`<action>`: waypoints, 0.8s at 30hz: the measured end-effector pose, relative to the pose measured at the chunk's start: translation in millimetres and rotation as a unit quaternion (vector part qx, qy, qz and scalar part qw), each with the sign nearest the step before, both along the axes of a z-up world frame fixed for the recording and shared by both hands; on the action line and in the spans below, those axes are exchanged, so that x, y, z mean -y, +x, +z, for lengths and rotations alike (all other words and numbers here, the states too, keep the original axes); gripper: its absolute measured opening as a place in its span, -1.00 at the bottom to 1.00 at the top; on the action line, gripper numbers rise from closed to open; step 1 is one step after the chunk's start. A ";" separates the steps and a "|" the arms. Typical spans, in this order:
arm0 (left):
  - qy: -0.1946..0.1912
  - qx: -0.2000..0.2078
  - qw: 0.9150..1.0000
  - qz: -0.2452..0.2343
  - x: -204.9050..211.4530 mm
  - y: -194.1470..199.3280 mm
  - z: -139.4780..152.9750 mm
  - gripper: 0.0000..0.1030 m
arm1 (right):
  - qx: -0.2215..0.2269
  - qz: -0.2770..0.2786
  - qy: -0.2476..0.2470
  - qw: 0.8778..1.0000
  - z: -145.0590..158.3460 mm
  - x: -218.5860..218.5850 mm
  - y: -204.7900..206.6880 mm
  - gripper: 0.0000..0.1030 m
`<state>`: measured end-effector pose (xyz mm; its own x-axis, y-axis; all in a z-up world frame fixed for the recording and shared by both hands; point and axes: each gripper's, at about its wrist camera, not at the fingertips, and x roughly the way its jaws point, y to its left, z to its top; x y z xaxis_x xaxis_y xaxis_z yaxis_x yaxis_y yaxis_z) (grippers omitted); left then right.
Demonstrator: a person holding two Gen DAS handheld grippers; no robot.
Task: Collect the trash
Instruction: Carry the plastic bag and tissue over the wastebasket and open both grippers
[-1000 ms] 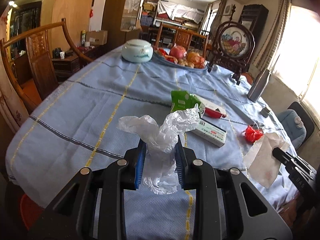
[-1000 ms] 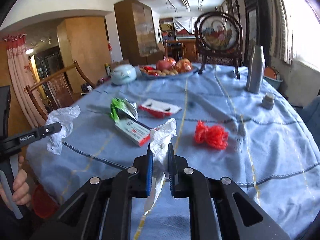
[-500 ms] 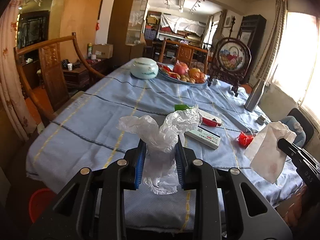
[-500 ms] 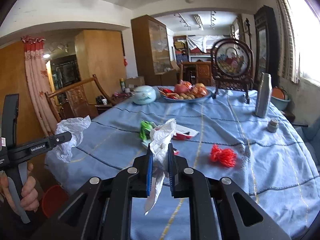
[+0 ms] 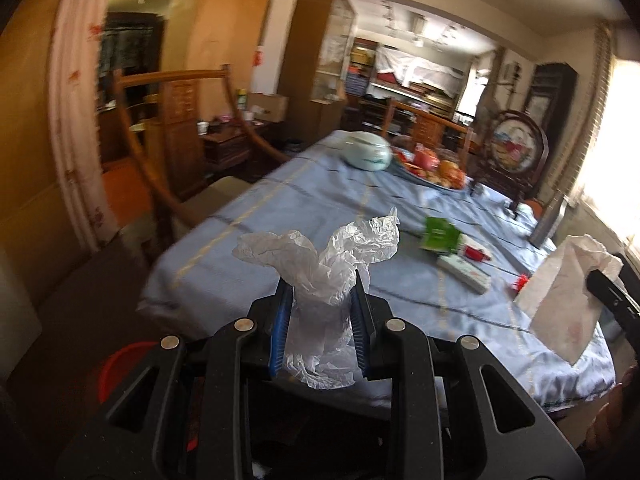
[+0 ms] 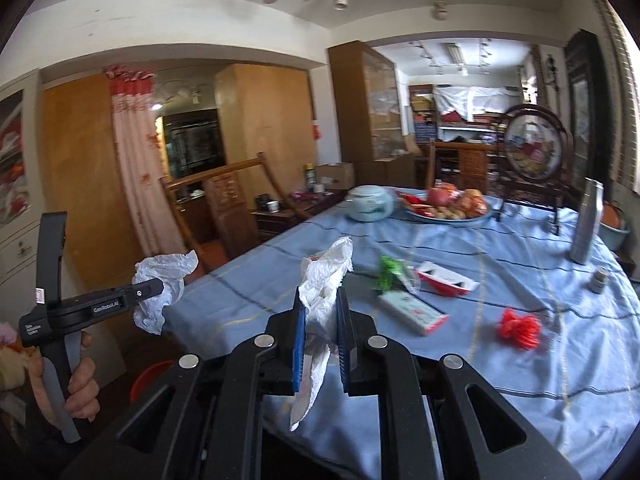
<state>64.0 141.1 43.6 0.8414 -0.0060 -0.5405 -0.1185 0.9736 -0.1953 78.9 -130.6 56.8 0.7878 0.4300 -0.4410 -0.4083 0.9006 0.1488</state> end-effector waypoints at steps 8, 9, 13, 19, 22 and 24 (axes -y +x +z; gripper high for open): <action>-0.025 -0.026 0.994 0.103 -81.4 -34.0 -29.2 -0.44 | -0.020 0.076 -0.001 0.997 2.0 -56.8 2.4 -0.72; -0.032 -0.030 0.993 0.114 -90.7 -36.6 -34.0 -0.44 | -0.024 0.085 -0.003 0.996 0.8 -65.2 2.6 -0.72; -0.055 -0.051 0.985 0.152 -130.0 -38.0 -52.6 -0.44 | -0.040 0.121 -0.012 0.992 -3.5 -103.6 5.6 -0.72; -0.054 -0.088 0.976 0.192 -158.2 -30.0 -80.6 -0.33 | -0.061 0.164 -0.026 0.984 -12.9 -157.3 10.7 -0.72; -0.075 -0.107 0.972 0.194 -170.5 -26.9 -98.5 -0.22 | -0.072 0.181 -0.035 0.980 -18.4 -177.9 14.6 -0.72; -0.089 -0.114 0.969 0.198 -177.4 -25.6 -106.4 0.08 | -0.080 0.192 -0.043 0.977 -24.1 -193.9 17.4 -0.72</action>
<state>38.3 318.5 -62.8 0.6557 0.1828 -0.7325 -0.5361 0.7959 -0.2813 96.3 63.4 32.7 0.4937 0.6366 -0.5924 -0.6961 0.6976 0.1695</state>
